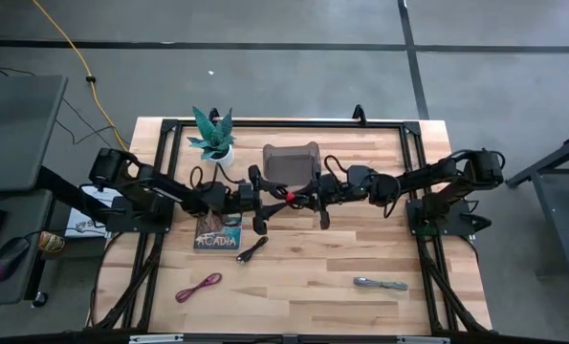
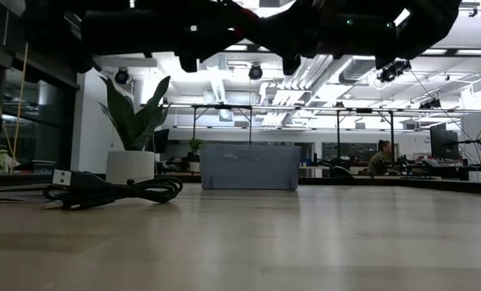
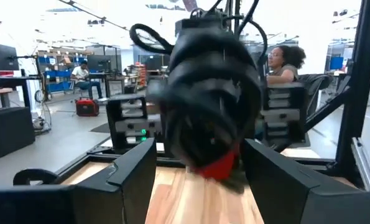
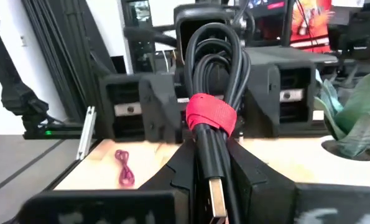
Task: Pick and place USB-C Cables
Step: Put the top black USB cable into the black bin
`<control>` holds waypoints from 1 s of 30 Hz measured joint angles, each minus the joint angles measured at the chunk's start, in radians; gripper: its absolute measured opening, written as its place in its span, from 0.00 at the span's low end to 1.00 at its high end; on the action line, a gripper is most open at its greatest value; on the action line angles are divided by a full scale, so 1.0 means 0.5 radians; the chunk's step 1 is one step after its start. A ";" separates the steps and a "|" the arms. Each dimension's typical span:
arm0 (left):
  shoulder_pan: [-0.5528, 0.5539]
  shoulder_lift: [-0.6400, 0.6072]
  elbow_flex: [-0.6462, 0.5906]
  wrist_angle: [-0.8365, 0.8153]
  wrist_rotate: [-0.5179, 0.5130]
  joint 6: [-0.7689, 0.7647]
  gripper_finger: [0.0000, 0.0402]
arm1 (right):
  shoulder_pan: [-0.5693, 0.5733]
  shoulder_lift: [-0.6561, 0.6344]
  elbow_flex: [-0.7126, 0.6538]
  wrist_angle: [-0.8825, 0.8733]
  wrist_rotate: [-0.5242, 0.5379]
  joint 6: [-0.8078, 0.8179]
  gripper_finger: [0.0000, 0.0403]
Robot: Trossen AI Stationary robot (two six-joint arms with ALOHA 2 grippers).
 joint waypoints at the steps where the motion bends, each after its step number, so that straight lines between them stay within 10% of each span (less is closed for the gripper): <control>1: -0.001 0.000 0.006 0.002 0.000 -0.001 0.53 | 0.000 0.000 0.000 -0.006 0.000 0.003 0.08; 19: -0.008 -0.009 0.034 0.029 0.132 -0.039 0.49 | 0.002 0.001 -0.002 -0.064 -0.023 0.059 0.08; 30: -0.009 -0.008 0.034 0.029 0.104 -0.038 0.07 | 0.002 0.001 -0.002 -0.067 0.003 0.059 0.12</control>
